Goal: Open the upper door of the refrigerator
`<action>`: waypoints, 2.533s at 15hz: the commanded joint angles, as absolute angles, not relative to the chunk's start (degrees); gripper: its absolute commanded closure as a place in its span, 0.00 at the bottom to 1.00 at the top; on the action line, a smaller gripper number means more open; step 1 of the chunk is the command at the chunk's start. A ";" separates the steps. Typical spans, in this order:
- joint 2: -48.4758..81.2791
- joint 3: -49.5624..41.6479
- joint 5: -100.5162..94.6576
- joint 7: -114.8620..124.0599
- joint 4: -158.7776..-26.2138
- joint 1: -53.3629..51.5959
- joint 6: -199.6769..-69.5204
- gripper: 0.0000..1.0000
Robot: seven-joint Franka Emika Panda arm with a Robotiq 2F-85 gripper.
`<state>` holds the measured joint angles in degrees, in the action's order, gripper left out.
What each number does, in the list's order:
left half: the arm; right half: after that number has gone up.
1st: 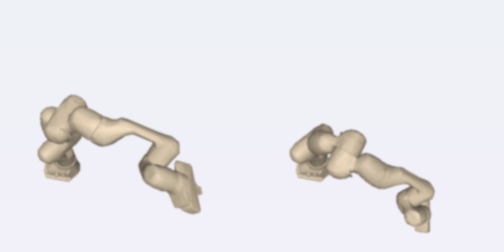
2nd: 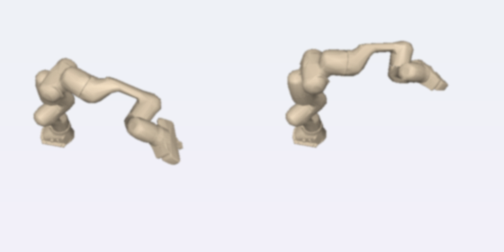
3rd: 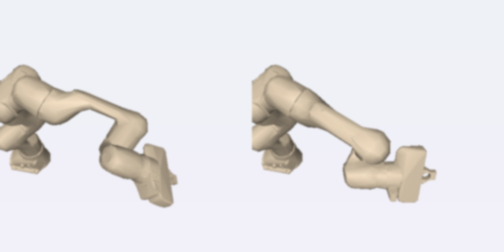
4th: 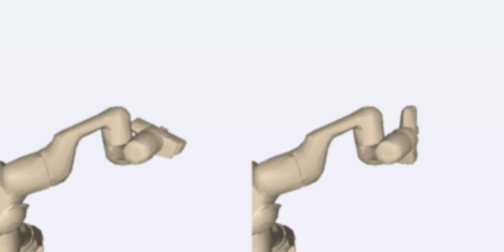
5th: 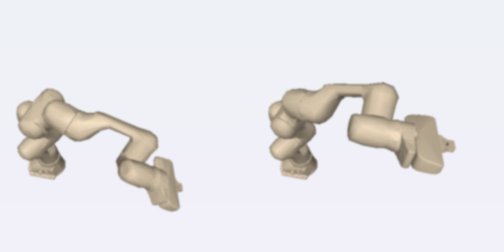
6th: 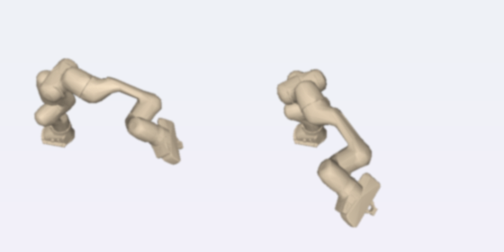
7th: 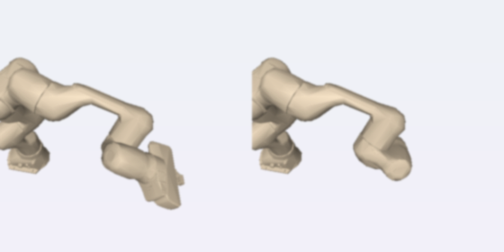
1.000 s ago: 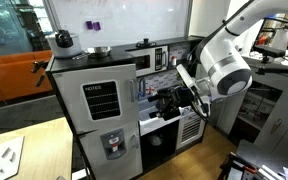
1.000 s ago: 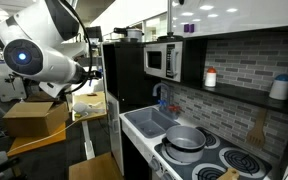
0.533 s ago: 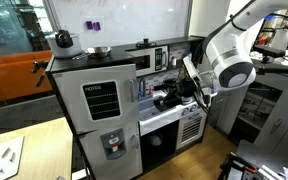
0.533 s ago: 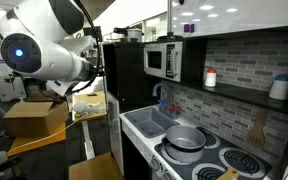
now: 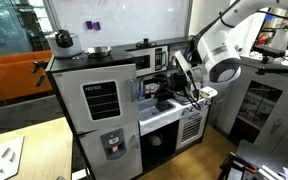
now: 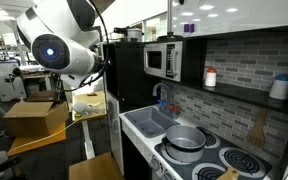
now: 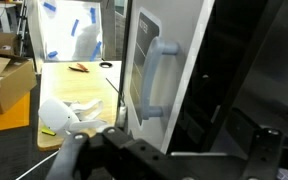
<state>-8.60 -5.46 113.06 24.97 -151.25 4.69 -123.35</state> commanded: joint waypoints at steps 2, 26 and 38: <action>-7.76 -5.21 112.91 24.95 -150.79 5.04 -122.83 0.00; -3.53 -2.08 110.04 26.26 -145.96 2.06 -118.54 0.00; -5.17 -0.15 104.17 26.61 -148.83 0.07 -114.42 0.00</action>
<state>-3.74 -0.51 105.68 25.74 -147.96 0.12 -115.30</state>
